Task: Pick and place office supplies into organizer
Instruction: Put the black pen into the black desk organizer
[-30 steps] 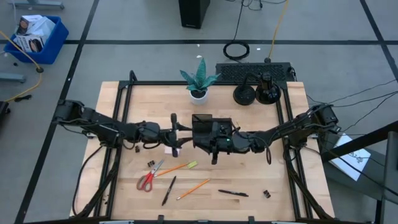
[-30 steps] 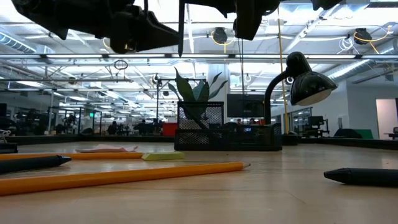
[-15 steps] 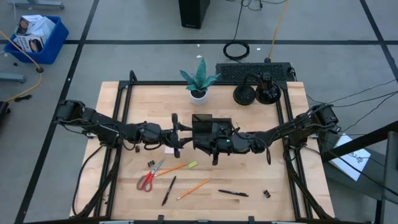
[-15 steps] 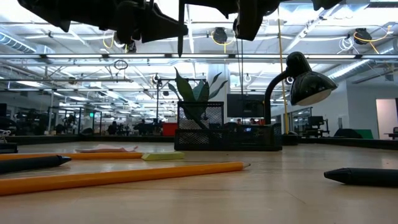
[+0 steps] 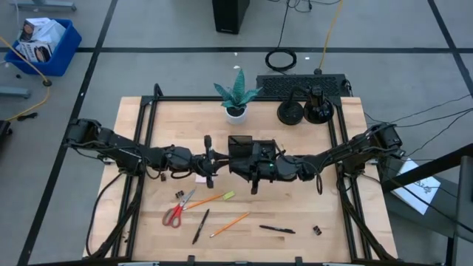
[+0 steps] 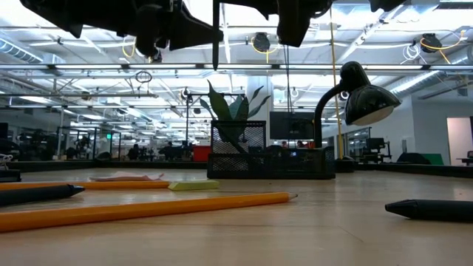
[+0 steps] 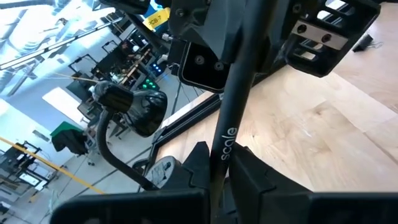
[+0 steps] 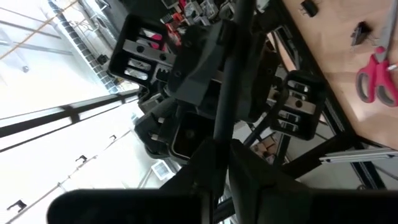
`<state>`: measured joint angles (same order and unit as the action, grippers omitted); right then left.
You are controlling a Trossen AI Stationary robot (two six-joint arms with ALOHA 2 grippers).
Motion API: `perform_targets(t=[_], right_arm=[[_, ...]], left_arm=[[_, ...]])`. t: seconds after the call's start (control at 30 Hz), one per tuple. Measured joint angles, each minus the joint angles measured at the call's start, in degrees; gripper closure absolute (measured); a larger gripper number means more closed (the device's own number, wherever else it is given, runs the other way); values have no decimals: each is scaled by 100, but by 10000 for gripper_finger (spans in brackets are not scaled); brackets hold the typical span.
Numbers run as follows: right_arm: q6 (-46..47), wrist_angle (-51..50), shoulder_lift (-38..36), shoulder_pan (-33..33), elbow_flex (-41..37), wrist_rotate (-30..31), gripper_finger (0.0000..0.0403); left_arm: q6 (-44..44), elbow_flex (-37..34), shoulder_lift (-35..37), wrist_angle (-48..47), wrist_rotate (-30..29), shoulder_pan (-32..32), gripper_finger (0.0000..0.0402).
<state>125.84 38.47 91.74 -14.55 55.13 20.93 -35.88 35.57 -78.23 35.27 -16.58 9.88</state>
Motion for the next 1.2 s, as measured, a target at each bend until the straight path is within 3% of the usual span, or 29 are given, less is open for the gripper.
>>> perform_targets(t=[0.37, 0.77, 0.97, 1.2], right_arm=[[-818, 250, -2, 145, 0, 22, 337], [-2565, 1085, 5, 179, -7, -48, 311], [-3860, 1229, -96, 179, -7, -42, 312], [-6130, 1222, -422, 262, -7, -13, 312]], left_arm=[[315, -2, 8, 98, -328, -33, 370], [1053, 0, 167, -8, -375, -150, 378], [1879, 0, 607, -53, -44, -298, 378], [3019, 0, 1128, -674, 483, -531, 382]])
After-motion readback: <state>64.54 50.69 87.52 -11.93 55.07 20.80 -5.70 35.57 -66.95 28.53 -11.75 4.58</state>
